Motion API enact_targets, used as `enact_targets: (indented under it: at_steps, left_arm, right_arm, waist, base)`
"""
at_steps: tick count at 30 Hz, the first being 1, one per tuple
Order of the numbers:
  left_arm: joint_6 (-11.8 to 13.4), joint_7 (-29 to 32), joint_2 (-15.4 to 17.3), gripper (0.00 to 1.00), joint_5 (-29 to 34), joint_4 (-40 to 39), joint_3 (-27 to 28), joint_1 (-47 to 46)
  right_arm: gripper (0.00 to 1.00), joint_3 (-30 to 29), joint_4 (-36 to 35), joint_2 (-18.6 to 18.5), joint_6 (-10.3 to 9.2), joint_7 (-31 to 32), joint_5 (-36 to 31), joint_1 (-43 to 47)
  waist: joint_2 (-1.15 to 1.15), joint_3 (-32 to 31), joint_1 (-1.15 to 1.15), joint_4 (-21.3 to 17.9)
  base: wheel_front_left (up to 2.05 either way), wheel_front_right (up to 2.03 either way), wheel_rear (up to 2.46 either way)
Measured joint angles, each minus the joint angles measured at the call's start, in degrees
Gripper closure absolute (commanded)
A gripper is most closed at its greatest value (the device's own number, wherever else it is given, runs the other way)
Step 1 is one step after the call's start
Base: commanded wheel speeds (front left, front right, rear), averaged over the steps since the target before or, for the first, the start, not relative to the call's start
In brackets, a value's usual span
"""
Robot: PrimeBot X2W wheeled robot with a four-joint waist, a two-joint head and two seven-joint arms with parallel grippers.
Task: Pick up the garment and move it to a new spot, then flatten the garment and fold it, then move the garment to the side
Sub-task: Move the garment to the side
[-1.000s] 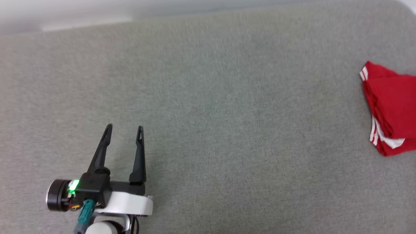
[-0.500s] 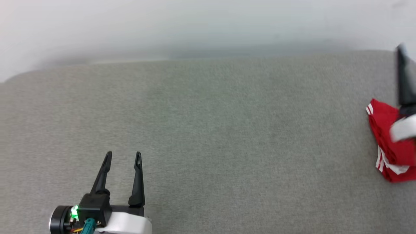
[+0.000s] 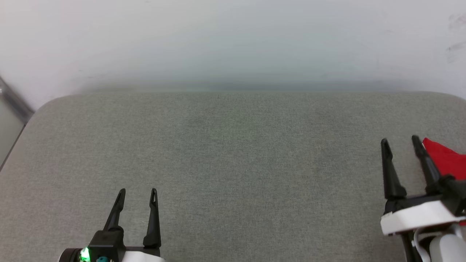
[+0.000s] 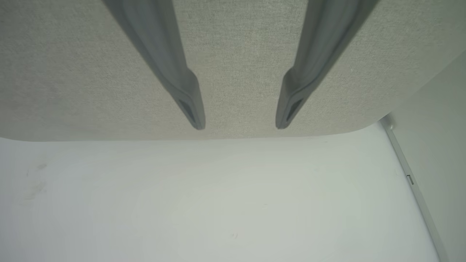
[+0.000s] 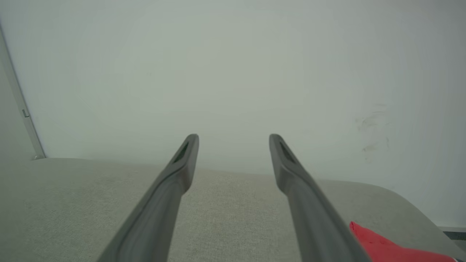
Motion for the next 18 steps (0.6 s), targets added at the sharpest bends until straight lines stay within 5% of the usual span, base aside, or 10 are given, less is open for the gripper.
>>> enact_targets:
  at_steps: [18]
  left_arm:
    - [-1.0, 0.0, -0.2, 0.00, -0.8, 1.3, 0.8, 1.9]
  right_arm:
    - [0.00, -2.1, -6.6, 5.8, -0.01, -0.1, -0.7, 14.3]
  waist:
    - [0.00, -2.3, 0.01, 1.1]
  base:
    - [0.00, 0.00, 0.00]
